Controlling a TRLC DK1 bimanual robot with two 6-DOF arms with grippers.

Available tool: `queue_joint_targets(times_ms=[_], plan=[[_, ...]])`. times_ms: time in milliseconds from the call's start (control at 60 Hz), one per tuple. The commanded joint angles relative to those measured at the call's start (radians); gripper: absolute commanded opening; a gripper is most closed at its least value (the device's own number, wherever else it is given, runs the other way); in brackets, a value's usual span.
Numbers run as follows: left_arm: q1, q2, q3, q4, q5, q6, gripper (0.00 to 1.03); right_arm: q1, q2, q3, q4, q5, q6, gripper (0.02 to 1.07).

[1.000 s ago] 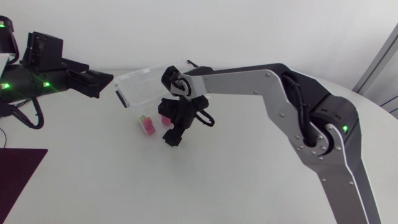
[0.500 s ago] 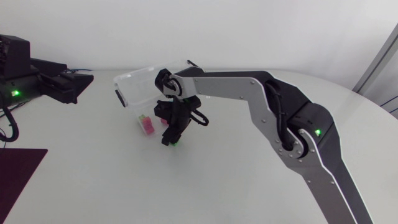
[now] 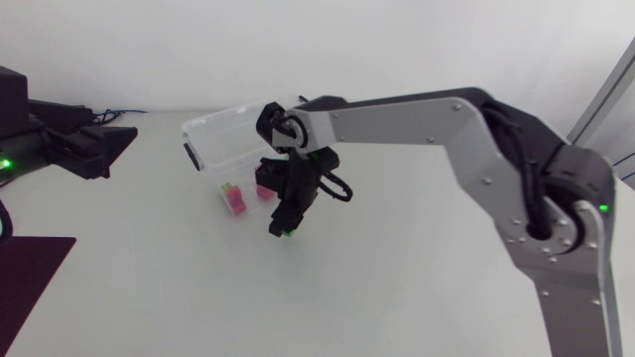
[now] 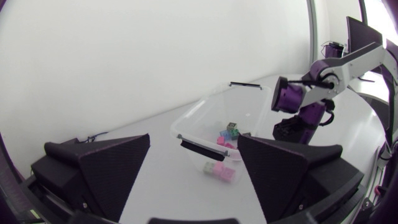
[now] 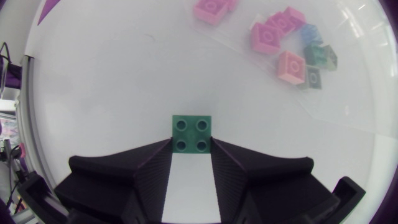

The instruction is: Pick up the duplo bricks and place them in the container

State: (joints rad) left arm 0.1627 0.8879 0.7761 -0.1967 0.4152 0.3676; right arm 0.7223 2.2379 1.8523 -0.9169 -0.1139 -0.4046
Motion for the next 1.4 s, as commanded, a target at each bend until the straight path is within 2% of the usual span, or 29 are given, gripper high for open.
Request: queue_joint_targets(times_ms=[0, 283, 383, 583, 933, 1017, 1033, 1050, 1100, 1183, 1383], plan=[[0.008, -0.04, -0.049, -0.014, 0.011, 0.014, 0.98, 0.012, -0.127, -0.039, 0.003, 0.006, 0.023, 0.26], [0.014, -0.127, -0.124, -0.004, -0.004, -0.041, 0.98, -0.007, -0.297, 0.024, 0.032, 0.011, 0.066, 0.26], [0.014, -0.167, -0.152, 0.013, -0.007, -0.091, 0.98, -0.021, -0.305, 0.056, 0.081, 0.014, 0.092, 0.26], [0.003, -0.251, -0.199, 0.036, -0.03, -0.194, 0.98, -0.055, -0.293, 0.056, 0.259, 0.033, 0.118, 0.26], [-0.163, -0.359, -0.31, 0.079, -0.174, -0.229, 0.98, -0.073, -0.144, 0.094, 0.447, 0.074, 0.13, 0.28], [-0.172, -0.428, -0.351, 0.131, -0.196, -0.24, 0.98, -0.078, -0.109, 0.105, 0.478, 0.086, 0.125, 0.47], [-0.172, -0.428, -0.351, 0.131, -0.196, -0.24, 0.98, -0.078, -0.109, 0.105, 0.478, 0.086, 0.125, 0.47], [-0.172, -0.451, -0.362, 0.137, -0.196, -0.24, 0.98, -0.078, -0.096, 0.11, 0.486, 0.102, 0.125, 0.57], [-0.17, -0.471, -0.374, 0.138, -0.196, -0.237, 0.98, -0.083, -0.09, 0.111, 0.497, 0.115, 0.125, 0.79], [-0.17, -0.503, -0.391, 0.138, -0.197, -0.236, 0.98, -0.086, -0.109, 0.087, 0.536, 0.141, 0.13, 1.0], [-0.17, -0.535, -0.417, 0.14, -0.197, -0.24, 0.98, -0.092, -0.239, -0.044, 0.648, 0.234, 0.13, 1.03]])
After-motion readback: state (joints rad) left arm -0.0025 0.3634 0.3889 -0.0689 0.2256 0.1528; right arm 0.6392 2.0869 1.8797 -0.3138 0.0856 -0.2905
